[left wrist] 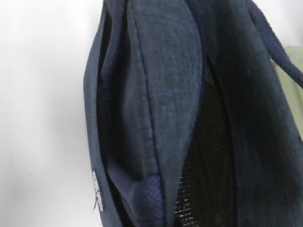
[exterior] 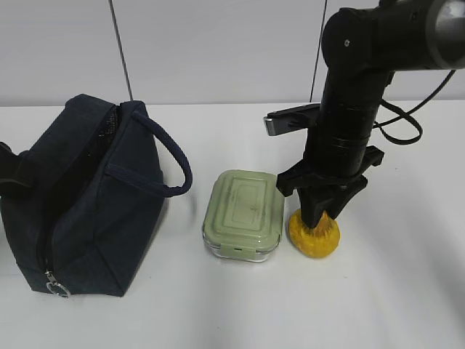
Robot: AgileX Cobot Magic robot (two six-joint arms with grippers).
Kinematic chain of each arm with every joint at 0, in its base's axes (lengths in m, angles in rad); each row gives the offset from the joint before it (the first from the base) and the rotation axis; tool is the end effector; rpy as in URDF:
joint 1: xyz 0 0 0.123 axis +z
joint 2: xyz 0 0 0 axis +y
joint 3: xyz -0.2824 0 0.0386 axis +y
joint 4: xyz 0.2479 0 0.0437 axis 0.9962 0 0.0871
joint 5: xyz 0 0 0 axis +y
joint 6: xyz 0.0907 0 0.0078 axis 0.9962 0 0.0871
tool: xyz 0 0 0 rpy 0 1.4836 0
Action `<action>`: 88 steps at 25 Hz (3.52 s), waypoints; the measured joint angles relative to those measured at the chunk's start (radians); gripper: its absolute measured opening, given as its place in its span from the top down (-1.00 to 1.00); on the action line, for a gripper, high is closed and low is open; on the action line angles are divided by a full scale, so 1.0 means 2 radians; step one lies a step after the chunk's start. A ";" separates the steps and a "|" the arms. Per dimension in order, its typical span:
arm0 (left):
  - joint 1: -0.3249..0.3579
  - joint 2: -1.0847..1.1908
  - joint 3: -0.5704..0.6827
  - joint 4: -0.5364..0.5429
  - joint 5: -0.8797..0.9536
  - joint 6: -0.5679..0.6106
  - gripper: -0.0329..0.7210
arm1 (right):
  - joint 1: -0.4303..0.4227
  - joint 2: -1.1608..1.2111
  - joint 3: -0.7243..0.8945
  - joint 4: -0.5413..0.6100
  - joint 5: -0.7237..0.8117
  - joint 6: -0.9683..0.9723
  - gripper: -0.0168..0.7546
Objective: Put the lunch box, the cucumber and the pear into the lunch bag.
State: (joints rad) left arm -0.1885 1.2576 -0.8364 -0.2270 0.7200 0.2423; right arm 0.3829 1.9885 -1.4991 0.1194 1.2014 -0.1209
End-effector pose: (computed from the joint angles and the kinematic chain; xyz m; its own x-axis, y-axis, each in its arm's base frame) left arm 0.2324 -0.0581 0.2643 -0.8274 0.2286 -0.5130 0.3179 0.9436 -0.0922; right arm 0.3546 0.1537 0.1971 -0.8958 -0.4439 0.0217 -0.4389 0.8914 0.1131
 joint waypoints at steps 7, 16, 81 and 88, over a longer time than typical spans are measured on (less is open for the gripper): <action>0.000 0.000 0.000 0.000 0.000 0.000 0.95 | 0.000 0.000 0.000 -0.003 -0.001 -0.009 0.53; 0.000 0.000 0.000 0.001 0.000 0.000 0.95 | 0.000 -0.038 -0.049 -0.015 0.008 -0.013 0.58; 0.000 0.000 0.000 0.002 0.014 0.000 0.95 | -0.161 -0.035 0.292 0.699 -0.173 -0.524 -0.36; 0.000 0.000 0.000 0.001 0.018 0.000 0.95 | -0.161 0.018 0.279 0.728 -0.134 -0.542 -0.59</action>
State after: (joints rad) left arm -0.1885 1.2576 -0.8364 -0.2240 0.7555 0.2423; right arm 0.0607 2.0241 -0.9413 1.5754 0.9325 -1.2047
